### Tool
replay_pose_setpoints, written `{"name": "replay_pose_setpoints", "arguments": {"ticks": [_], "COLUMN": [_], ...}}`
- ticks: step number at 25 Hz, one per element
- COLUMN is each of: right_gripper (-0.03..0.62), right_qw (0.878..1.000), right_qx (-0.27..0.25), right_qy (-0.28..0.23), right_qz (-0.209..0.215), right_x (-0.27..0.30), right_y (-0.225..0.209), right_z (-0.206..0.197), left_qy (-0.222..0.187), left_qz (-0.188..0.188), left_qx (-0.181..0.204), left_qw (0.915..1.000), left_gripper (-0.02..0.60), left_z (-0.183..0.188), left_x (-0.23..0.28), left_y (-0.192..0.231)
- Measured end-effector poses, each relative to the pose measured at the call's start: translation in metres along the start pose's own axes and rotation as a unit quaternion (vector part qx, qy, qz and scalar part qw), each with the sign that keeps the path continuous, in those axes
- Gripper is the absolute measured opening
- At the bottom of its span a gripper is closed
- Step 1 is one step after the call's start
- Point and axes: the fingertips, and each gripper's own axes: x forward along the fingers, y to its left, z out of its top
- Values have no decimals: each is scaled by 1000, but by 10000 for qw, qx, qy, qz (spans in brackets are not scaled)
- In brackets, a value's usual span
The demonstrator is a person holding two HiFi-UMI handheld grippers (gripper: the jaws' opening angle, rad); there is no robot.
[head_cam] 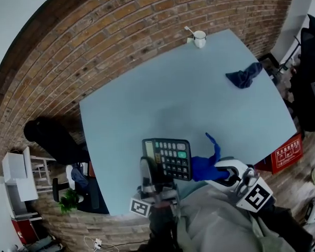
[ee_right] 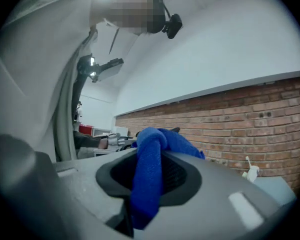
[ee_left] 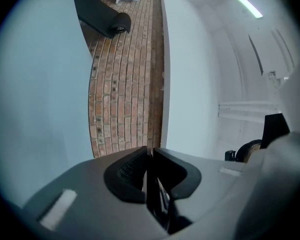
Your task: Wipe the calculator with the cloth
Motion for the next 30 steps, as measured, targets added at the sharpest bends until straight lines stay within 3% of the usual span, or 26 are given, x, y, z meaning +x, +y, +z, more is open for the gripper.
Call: {"name": "replay_pose_setpoints", "arguments": {"ticks": [3, 7, 9, 11, 13, 16, 18, 20, 22, 23, 24, 28, 30], "right_gripper": [104, 104, 104, 103, 103, 101, 101, 101, 101, 101, 101, 100, 100], "right_qw": [9999, 9926, 9890, 9925, 9981, 9986, 9979, 9990, 9953, 9904, 9871, 9801, 9800], "right_qx": [25, 407, 471, 375, 169, -355, -533, -372, -254, -278, -266, -351, -333], "right_qy": [54, -309, -584, -646, -280, 358, 216, 205, 929, 1336, 1572, 1771, 1791], "right_qz": [-120, -1101, -1273, -970, -517, 127, 292, 170, -126, -209, -154, 828, 799], "right_x": [-1, -1, 1, 5, 8, 11, 18, 34, 46, 48, 49, 57, 57], "right_y": [-4, -61, -76, -65, -36, 7, 18, 10, -10, -17, -16, 36, 36], "right_z": [-3, 15, 29, 35, 26, 11, 22, 20, -13, -29, -37, -41, -48], "left_qy": [95, 365, 395, 262, 131, 203, 493, 656, 711, 776, 850, 1016, 1075], "left_qz": [16, -133, -166, -102, 41, 378, 590, 509, 401, 422, 451, 456, 469], "left_qx": [44, 64, 96, 179, 427, 1165, 1686, 1546, 1263, 1305, 1405, 1872, 2019], "left_qw": [9999, 9992, 9990, 9994, 9990, 9923, 9827, 9845, 9886, 9875, 9854, 9760, 9724], "left_gripper": [37, 37, 37, 37, 37, 37, 38, 38, 37, 40, 40, 38, 40], "left_z": [0, -14, -18, -14, -4, 9, 1, -15, -34, -41, -45, -40, -38], "left_x": [0, 3, 3, 4, 3, 1, -3, -5, -6, -6, -7, -10, -12], "left_y": [1, -8, -11, -9, -5, 1, 7, 11, 12, 14, 15, 18, 18]}}
